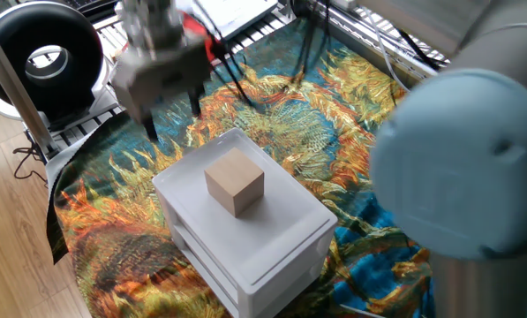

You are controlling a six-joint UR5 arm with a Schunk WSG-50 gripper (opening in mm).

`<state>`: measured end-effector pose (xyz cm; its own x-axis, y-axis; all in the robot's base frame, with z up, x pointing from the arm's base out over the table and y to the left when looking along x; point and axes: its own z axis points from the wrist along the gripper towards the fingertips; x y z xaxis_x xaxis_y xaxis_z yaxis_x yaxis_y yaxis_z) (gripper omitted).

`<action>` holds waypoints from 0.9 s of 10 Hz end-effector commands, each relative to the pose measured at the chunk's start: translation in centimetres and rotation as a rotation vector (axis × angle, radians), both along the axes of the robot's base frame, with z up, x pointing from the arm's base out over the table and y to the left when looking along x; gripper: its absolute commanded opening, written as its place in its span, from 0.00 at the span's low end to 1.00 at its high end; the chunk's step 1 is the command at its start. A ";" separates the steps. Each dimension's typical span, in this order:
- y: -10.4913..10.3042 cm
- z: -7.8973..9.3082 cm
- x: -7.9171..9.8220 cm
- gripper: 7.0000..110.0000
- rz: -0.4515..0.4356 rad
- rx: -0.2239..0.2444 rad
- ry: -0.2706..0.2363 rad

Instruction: Grasp the handle and close the drawer

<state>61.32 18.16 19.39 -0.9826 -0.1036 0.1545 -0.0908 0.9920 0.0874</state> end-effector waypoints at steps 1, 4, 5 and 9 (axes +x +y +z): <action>-3.3 3.8 4.2 0.15 -0.047 -0.010 -0.102; -5.1 3.2 5.5 0.15 -0.038 -0.057 -0.127; -5.0 2.8 6.5 0.15 -0.036 -0.053 -0.147; -5.8 0.4 12.2 0.15 -0.036 -0.109 -0.264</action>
<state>70.34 12.86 20.71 -0.9971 -0.0684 -0.0321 -0.0679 0.9976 -0.0154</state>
